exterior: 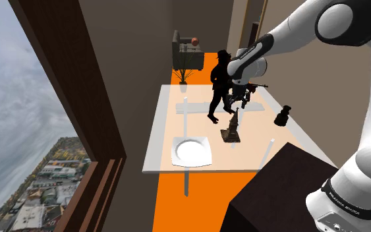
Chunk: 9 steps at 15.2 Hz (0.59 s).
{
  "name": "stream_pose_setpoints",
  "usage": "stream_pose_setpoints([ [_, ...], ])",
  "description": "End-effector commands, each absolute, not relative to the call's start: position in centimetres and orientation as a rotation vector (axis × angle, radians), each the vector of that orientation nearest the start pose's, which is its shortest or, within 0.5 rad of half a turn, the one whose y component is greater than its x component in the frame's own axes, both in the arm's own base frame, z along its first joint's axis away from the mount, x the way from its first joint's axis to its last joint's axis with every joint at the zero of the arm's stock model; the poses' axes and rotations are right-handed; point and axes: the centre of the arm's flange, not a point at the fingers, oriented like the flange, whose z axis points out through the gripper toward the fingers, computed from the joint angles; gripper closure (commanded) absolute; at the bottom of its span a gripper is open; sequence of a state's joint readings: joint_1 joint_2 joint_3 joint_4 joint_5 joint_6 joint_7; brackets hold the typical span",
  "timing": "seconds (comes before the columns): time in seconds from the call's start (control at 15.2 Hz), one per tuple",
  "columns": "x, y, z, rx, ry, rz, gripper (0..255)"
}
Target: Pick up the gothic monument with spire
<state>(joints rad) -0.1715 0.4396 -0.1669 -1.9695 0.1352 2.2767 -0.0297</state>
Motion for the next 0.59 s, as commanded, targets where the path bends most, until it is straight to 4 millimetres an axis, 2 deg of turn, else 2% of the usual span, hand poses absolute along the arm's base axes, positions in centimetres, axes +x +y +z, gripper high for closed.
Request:
stream_pose_setpoints([
  [0.0, 57.4, -20.9, 21.3, -3.017, 0.62, 0.199, 0],
  [0.26, 59.4, -23.0, 16.6, -2.992, 0.655, 0.235, 0],
  [0.53, 59.5, -23.2, 14.5, -2.99, 0.659, 0.238, 0],
])
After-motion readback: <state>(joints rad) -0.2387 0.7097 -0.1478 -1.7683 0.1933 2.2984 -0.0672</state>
